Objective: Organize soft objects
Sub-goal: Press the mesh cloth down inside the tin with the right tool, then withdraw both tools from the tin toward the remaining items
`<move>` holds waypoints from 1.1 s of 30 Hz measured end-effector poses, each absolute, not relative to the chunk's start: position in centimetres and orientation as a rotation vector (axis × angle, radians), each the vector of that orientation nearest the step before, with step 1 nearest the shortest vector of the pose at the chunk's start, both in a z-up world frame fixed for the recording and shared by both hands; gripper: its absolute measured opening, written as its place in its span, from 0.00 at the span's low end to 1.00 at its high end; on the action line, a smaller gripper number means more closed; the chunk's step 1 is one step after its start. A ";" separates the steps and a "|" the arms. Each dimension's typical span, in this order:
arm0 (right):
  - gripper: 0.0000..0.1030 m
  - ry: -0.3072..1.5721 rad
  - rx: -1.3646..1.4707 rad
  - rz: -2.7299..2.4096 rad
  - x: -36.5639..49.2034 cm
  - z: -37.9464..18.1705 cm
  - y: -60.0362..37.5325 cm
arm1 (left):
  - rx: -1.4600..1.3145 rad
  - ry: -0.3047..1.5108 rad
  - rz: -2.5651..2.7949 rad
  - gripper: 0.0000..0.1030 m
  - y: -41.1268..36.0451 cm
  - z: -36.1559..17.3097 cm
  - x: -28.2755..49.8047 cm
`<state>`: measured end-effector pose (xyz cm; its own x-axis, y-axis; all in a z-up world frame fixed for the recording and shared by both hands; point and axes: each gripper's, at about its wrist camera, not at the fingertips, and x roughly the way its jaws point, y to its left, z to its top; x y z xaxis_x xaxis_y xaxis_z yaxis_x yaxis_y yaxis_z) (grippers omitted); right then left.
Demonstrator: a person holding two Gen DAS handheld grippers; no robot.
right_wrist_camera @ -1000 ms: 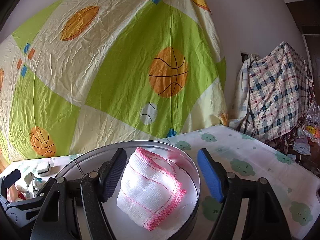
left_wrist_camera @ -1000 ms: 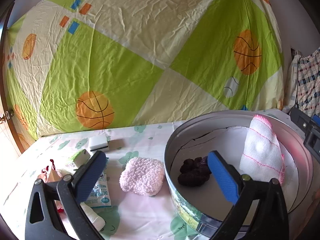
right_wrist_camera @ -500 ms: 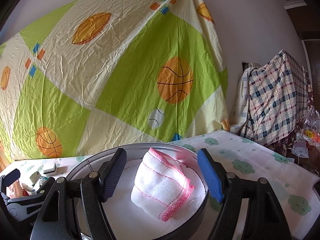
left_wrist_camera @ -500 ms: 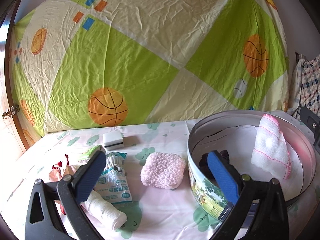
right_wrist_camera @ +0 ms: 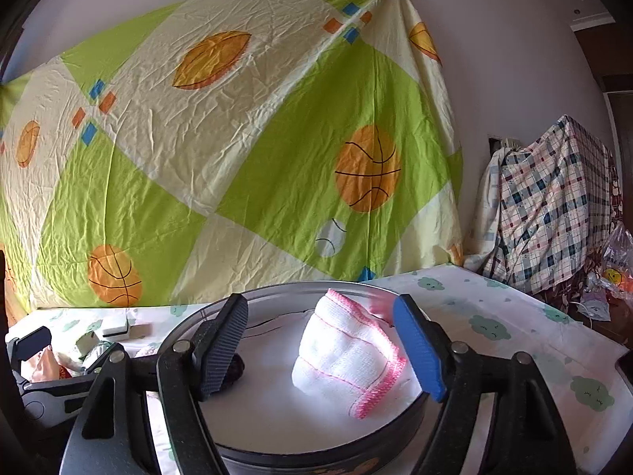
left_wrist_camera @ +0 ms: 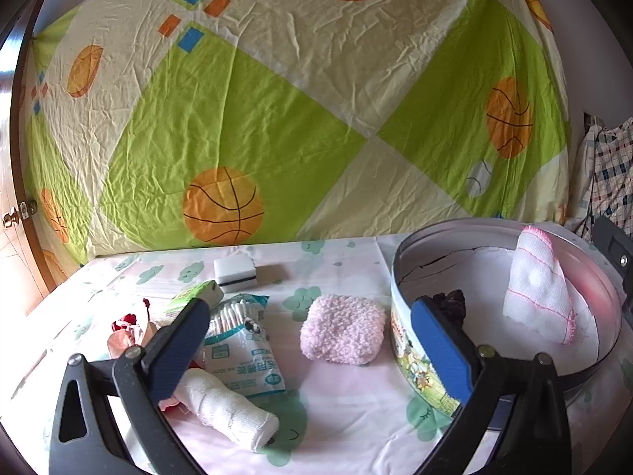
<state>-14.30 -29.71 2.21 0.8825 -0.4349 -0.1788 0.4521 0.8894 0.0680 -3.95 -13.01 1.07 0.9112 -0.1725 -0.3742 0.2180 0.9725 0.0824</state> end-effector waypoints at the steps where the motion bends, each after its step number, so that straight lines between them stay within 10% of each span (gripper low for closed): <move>1: 0.76 0.160 0.106 -0.456 -14.3 2.2 -29.3 | 0.123 0.375 -0.199 1.00 -12.7 1.1 -3.9; 33: 0.76 0.288 0.034 -0.192 -9.6 1.0 -17.2 | 0.040 0.462 -0.015 1.00 2.2 0.0 0.9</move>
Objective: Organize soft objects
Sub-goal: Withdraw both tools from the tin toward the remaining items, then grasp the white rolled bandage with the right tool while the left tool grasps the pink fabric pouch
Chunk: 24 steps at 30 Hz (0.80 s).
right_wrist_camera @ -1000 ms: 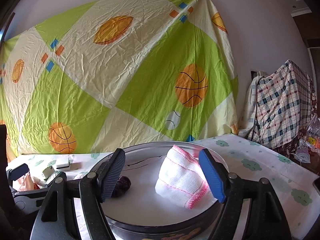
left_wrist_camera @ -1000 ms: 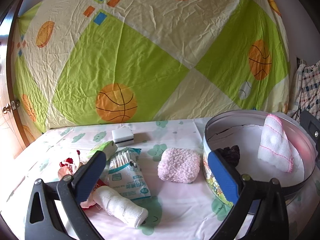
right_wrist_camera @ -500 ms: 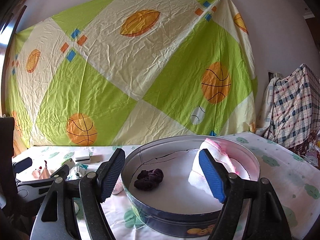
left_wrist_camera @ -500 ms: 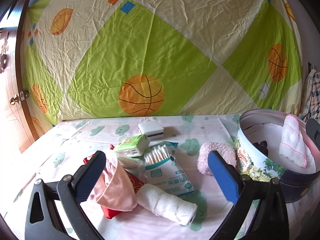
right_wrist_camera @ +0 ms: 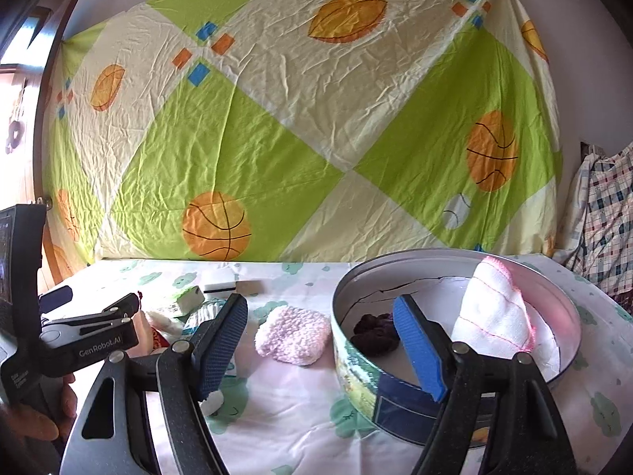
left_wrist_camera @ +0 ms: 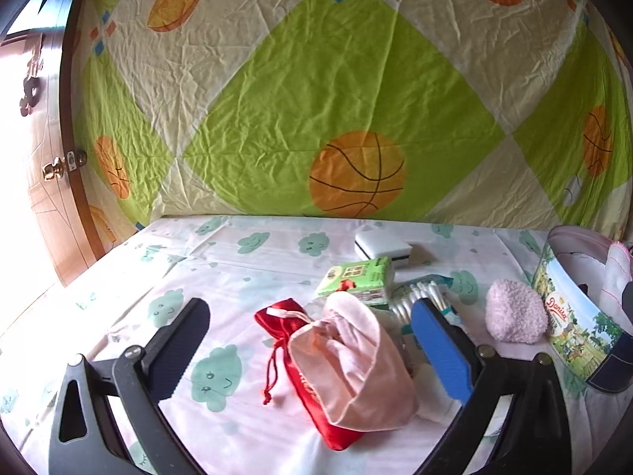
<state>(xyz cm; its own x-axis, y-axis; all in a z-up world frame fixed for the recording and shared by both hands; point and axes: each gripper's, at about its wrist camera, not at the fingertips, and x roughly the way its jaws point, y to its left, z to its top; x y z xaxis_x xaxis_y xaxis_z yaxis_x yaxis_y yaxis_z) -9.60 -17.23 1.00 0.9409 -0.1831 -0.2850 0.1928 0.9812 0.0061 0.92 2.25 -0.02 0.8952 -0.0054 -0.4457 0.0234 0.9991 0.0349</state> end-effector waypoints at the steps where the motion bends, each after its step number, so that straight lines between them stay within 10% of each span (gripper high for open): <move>1: 0.76 0.292 0.024 -0.177 -9.4 0.9 -16.7 | 0.036 0.465 -0.003 1.00 2.8 -0.1 1.2; 13: 0.75 0.536 -0.108 0.105 -4.5 -1.1 -10.8 | 0.003 0.510 0.158 1.00 8.8 -0.5 4.0; 24: 0.52 0.758 -0.211 0.255 -1.0 -4.1 -7.6 | -0.050 0.529 0.140 1.00 9.9 -0.4 4.3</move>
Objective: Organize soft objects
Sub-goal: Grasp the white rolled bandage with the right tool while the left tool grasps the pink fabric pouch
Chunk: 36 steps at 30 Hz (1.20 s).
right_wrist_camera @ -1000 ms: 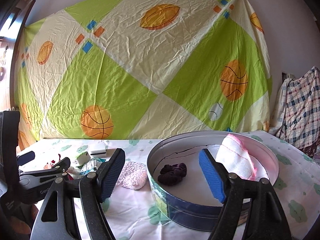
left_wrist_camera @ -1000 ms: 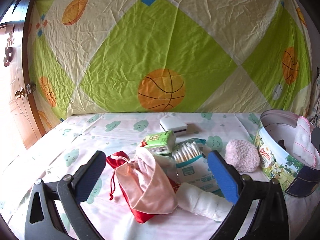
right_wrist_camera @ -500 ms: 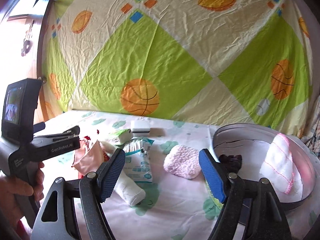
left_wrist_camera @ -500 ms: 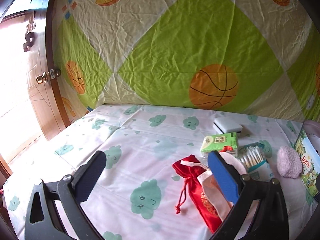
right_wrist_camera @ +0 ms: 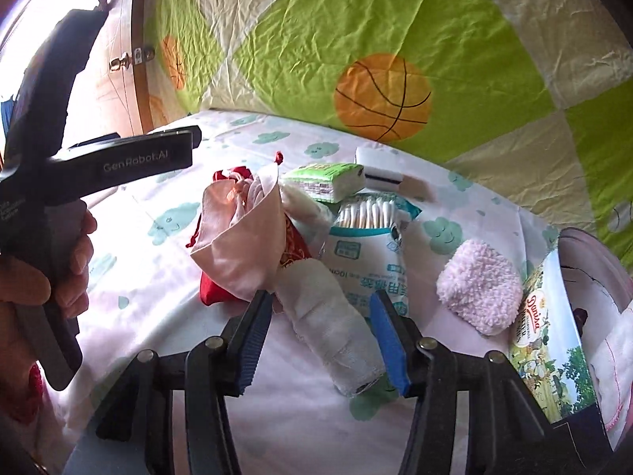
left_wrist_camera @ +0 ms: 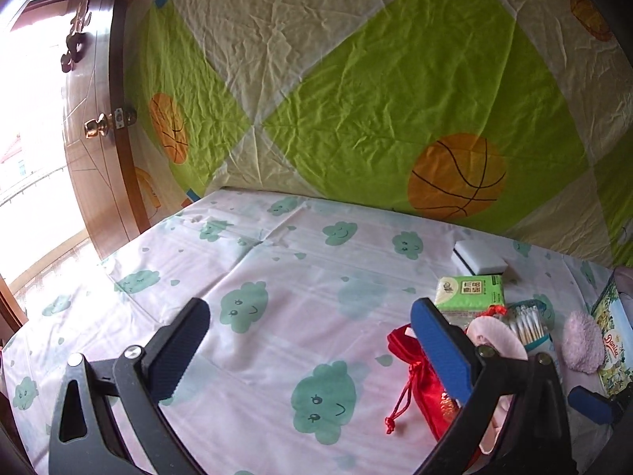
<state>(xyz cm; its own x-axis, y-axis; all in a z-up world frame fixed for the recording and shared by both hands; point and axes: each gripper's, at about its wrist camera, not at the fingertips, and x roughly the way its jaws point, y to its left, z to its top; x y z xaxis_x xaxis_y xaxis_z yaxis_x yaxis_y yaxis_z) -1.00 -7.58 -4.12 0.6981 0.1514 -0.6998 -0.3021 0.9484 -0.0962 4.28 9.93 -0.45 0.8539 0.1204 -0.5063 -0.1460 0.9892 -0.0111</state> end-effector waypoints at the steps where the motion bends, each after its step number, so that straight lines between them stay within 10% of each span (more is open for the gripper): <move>1: 0.50 0.780 -0.222 0.259 -0.7 -4.5 -7.3 | -0.047 0.528 0.131 1.00 9.8 -0.4 4.3; 18: 0.33 0.683 -0.096 0.281 -3.6 -2.7 -11.3 | -0.124 0.600 -0.163 1.00 7.8 -0.5 4.0; 30: 0.33 0.546 0.076 0.123 -4.4 -0.7 -16.3 | 0.009 0.703 -0.271 0.77 1.2 -1.9 4.7; 36: 0.33 0.542 0.058 0.130 -4.6 -0.8 -15.8 | 0.072 0.739 -0.239 0.25 0.4 -2.8 5.1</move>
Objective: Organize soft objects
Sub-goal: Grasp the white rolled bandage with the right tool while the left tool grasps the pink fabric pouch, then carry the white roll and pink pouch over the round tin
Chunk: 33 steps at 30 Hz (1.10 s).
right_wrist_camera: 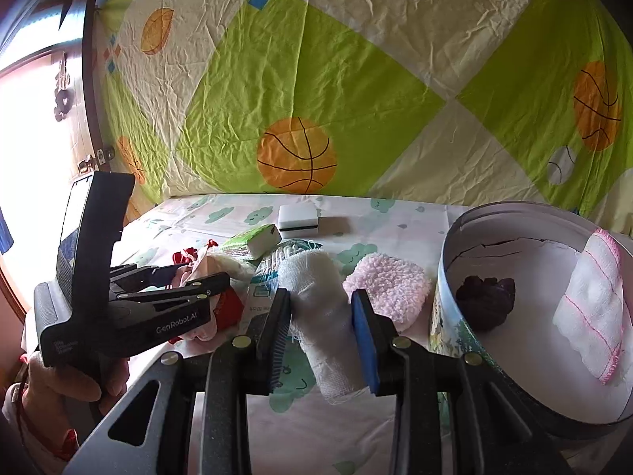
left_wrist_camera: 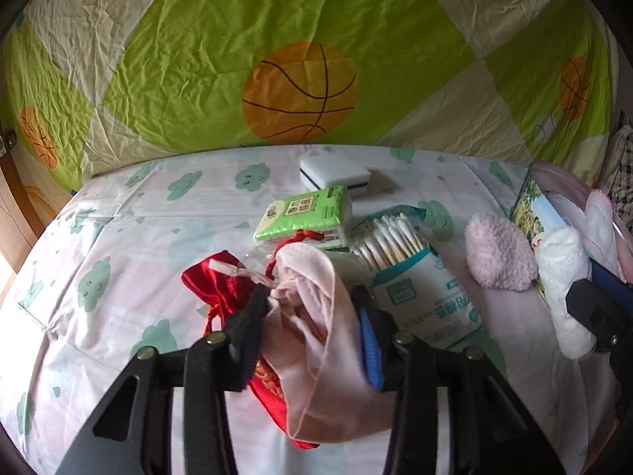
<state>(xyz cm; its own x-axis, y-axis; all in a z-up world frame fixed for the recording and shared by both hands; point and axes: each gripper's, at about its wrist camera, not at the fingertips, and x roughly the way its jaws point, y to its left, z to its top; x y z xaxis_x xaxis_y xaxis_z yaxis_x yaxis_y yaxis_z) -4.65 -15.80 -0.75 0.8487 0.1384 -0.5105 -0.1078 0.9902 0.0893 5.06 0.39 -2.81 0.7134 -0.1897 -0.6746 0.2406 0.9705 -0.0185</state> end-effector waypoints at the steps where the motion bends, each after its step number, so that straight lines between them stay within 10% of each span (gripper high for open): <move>1: 0.33 0.540 0.051 0.127 -4.7 -0.7 -15.7 | 0.050 0.740 -0.238 0.22 0.9 -2.8 5.1; 15: 0.33 0.402 0.117 0.072 -6.2 0.9 -17.8 | -0.238 0.420 -0.246 0.18 7.1 1.2 1.3; 33: 0.33 0.273 0.066 0.015 -8.1 2.5 -18.0 | -0.111 0.469 -0.148 0.18 1.4 0.4 0.3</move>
<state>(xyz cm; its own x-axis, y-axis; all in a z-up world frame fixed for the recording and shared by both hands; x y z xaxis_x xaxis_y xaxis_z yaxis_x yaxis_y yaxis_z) -8.09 -18.04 2.51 0.9629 0.0233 -0.2689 -0.0055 0.9977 0.0669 0.33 1.40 0.39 0.8819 -0.1668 -0.4410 0.1159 0.9833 -0.1402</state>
